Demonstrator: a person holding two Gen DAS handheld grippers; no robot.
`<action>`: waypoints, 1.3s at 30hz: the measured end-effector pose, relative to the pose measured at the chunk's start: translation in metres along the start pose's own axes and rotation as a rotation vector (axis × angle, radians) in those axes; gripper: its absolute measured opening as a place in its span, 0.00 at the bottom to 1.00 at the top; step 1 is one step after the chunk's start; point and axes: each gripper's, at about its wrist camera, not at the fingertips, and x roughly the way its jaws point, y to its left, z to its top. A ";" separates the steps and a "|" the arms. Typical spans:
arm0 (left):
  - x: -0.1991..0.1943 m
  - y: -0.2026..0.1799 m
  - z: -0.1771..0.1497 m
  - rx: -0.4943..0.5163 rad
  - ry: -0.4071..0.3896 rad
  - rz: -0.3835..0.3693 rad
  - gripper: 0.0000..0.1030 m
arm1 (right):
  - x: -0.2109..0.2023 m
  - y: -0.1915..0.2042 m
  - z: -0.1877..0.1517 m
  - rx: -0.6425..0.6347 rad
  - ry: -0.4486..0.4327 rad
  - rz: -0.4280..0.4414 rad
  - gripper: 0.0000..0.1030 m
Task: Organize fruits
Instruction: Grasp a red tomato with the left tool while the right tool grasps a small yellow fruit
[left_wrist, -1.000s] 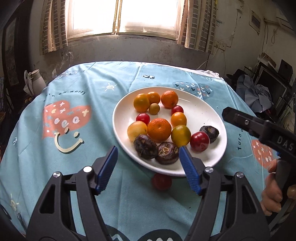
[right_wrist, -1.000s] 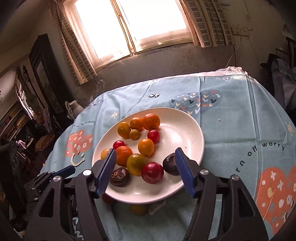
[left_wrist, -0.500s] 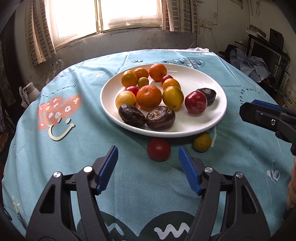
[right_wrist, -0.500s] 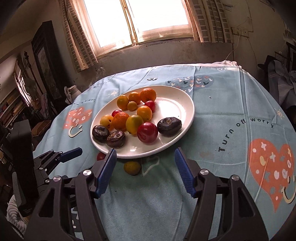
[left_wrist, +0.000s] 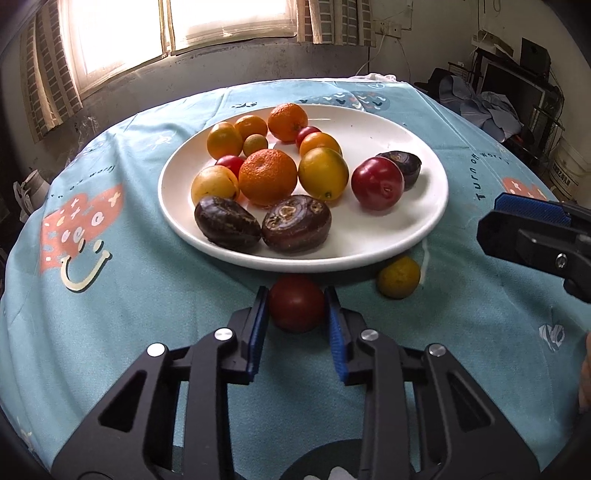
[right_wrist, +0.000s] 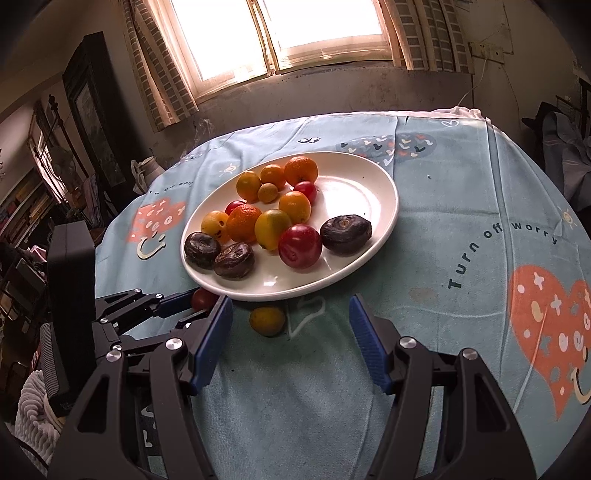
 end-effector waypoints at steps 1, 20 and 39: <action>-0.004 0.003 -0.002 -0.011 -0.005 0.016 0.30 | 0.001 0.002 -0.001 -0.008 0.006 0.003 0.64; -0.053 0.023 -0.002 -0.092 -0.111 0.082 0.30 | 0.058 0.036 -0.019 -0.142 0.121 -0.046 0.48; -0.048 0.020 -0.003 -0.084 -0.096 0.081 0.30 | 0.056 0.040 -0.021 -0.186 0.094 -0.120 0.28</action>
